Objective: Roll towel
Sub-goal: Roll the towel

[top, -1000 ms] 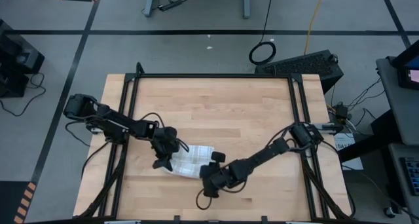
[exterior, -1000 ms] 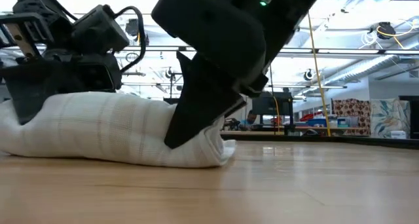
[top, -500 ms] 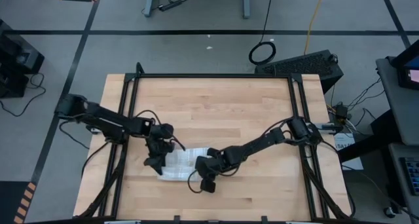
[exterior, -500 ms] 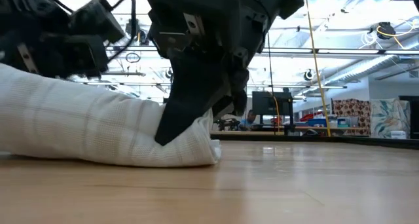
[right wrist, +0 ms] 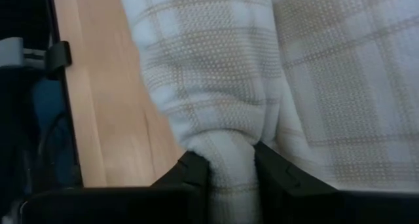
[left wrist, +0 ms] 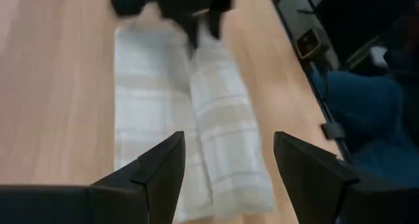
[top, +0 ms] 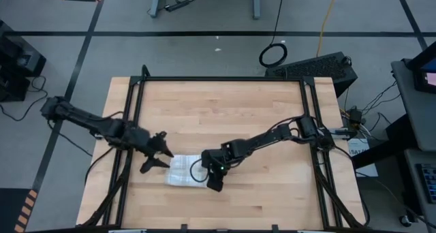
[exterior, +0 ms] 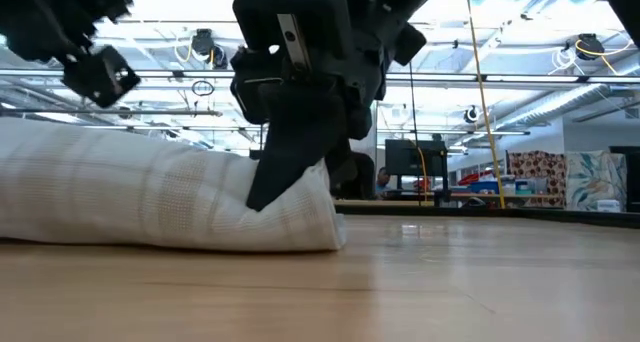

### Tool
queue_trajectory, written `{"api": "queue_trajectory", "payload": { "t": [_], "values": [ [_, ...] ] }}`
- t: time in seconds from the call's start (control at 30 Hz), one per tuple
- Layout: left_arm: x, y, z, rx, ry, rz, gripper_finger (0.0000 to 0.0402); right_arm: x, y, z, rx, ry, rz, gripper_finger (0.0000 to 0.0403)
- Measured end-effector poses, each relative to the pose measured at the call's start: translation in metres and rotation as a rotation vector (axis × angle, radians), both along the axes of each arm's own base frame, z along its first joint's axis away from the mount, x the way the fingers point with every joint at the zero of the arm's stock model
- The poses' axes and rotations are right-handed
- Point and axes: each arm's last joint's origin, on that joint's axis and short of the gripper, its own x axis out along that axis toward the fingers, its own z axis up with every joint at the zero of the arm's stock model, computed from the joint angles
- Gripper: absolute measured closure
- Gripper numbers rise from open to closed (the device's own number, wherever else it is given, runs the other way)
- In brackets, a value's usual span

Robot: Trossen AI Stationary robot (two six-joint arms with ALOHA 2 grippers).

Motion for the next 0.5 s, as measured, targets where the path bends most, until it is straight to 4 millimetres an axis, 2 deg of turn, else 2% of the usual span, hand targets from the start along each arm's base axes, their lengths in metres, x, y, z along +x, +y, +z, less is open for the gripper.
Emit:
{"api": "queue_trajectory", "payload": {
  "t": [0.23, 0.4, 0.5],
  "values": [
    [-0.003, -0.035, -0.012, 0.033, -0.195, -0.215, 0.0149, 0.003, -0.018, 0.000, 0.081, 0.022, -0.001, 0.0343],
    [0.000, -0.047, -0.022, 0.121, -0.198, -0.213, 0.0101, 0.004, -0.029, -0.001, 0.122, 0.041, -0.026, 0.0344],
    [0.001, -0.051, -0.032, 0.242, -0.176, -0.193, 0.0066, 0.005, -0.035, 0.000, 0.153, 0.044, -0.028, 0.0344]
  ]
}}
